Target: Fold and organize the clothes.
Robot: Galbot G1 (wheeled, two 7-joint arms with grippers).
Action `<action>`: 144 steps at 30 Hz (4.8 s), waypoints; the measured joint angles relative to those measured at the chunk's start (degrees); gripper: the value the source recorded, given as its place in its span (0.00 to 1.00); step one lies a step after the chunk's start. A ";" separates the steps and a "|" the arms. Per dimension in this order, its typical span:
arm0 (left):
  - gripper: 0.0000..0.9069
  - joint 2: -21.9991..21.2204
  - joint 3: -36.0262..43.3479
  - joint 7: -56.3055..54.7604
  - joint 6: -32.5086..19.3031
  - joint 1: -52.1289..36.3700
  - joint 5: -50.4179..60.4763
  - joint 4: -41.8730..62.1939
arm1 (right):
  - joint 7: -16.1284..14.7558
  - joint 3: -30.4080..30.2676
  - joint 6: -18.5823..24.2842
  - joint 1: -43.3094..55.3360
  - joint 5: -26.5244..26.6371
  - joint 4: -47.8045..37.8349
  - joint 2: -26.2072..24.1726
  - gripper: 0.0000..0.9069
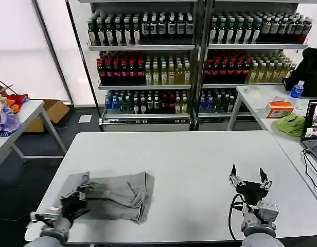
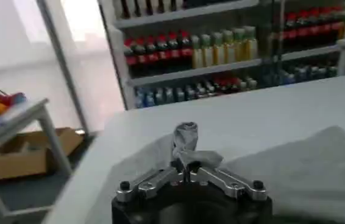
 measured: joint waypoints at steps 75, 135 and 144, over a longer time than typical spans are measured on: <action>1.00 -3.42 5.16 -4.75 -0.42 -4.16 -10.85 1.36 | -0.29 -3.82 0.79 2.74 0.08 -4.57 -1.36 1.00; 0.00 2.69 -23.54 -3.85 0.11 1.58 -13.68 3.32 | -0.01 -6.71 1.04 8.18 1.87 -7.54 -2.71 1.00; 0.00 2.23 -26.98 -2.79 -1.62 1.77 -5.99 -2.69 | 0.10 -6.01 1.28 7.44 1.80 -7.48 -2.21 1.00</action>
